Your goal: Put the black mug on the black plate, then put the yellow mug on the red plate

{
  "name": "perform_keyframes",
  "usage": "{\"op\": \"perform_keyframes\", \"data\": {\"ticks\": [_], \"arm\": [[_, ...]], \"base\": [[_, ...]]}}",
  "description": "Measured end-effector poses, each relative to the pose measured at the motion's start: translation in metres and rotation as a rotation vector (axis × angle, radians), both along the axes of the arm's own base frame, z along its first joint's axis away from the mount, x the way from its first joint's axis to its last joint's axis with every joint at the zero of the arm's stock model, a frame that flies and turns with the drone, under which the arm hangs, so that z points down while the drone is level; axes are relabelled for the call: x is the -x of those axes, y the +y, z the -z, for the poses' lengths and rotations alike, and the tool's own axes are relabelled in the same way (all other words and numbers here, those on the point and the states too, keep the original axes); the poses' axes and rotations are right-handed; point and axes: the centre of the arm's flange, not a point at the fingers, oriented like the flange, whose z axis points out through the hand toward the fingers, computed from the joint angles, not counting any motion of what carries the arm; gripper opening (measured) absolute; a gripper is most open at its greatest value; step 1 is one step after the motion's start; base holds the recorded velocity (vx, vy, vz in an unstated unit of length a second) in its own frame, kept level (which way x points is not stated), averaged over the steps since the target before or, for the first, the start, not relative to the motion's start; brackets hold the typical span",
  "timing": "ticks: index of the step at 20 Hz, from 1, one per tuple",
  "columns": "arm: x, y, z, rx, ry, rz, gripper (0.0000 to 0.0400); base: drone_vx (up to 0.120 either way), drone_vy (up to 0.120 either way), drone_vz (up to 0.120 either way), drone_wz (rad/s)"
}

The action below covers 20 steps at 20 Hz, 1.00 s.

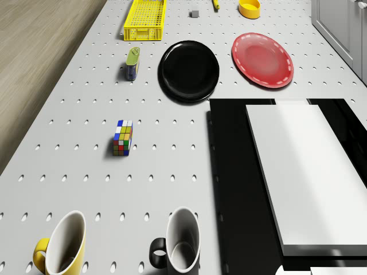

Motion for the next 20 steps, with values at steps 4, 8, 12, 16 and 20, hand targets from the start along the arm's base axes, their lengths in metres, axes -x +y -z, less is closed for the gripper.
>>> {"op": "perform_keyframes", "data": {"ticks": [4, 8, 12, 16, 20], "arm": [[0.0002, 0.0000, -0.0008, 0.000, -0.003, 0.000, 0.0400], [0.0005, 0.0001, -0.0011, 0.001, -0.006, 0.000, 0.0400], [0.0008, 0.0001, -0.0012, 0.001, -0.009, 0.000, 0.0400], [0.0011, 0.0003, -0.0012, 0.003, -0.012, 0.000, 0.0400], [0.0014, 0.0006, -0.0012, 0.006, -0.015, 0.000, 0.0400]], "base": [[0.120, 0.000, 0.000, 0.000], [0.120, 0.000, 0.000, 0.000], [0.120, -0.120, 0.000, 0.000], [0.070, -0.010, 0.000, 0.000], [0.120, 0.000, 0.000, 0.000]]}}
